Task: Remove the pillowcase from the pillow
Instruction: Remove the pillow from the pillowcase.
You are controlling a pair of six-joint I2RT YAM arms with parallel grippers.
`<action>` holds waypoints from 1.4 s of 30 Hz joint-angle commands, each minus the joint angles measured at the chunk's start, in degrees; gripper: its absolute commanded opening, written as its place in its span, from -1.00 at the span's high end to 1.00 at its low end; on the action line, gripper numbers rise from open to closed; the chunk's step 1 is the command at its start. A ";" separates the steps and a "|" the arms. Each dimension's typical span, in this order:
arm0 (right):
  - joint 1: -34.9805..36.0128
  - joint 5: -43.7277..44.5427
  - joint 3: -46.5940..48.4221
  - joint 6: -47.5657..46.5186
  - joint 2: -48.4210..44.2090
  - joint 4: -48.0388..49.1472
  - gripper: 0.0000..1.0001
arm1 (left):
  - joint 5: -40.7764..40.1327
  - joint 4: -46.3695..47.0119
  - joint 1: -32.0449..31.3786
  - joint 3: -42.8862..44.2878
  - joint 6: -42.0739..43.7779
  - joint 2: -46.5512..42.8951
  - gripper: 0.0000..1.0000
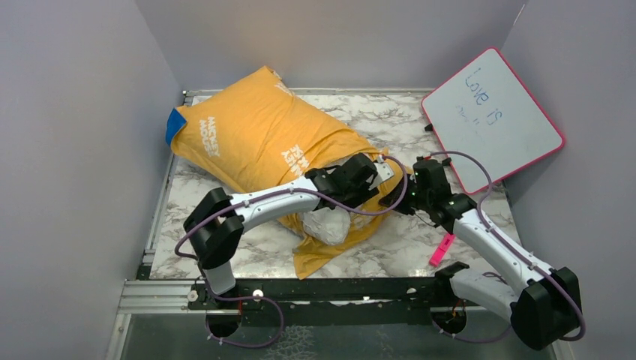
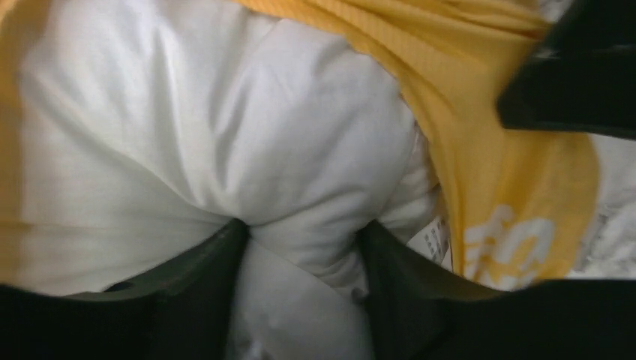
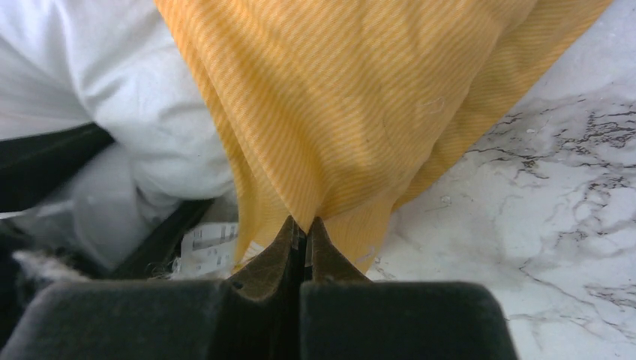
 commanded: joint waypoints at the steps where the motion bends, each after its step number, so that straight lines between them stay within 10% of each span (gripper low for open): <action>1: -0.28 3.05 -0.62 0.58 0.04 -3.33 0.99 | -17.00 -5.21 0.30 -6.91 -4.34 3.82 0.17; 5: -0.41 6.20 -0.08 -0.59 0.34 -5.21 0.99 | -14.78 -2.48 0.28 -9.94 -6.67 -1.36 1.00; 14: -5.67 15.96 2.63 -3.53 2.84 -10.05 0.99 | -7.40 -2.68 0.23 -13.28 -6.99 -14.27 1.00; 25: -9.03 -5.89 12.80 -14.67 10.18 -7.71 0.97 | -3.20 -6.24 0.30 -19.11 -9.41 -20.13 1.00; 36: -9.04 -10.66 19.77 -20.15 -0.37 -9.82 -0.18 | -1.02 -6.01 -0.20 -16.85 -12.84 -17.40 1.00; 42: -8.79 -23.22 24.83 -27.16 11.18 -9.65 -0.25 | 0.24 -5.91 -0.91 -16.31 -13.46 -18.30 1.00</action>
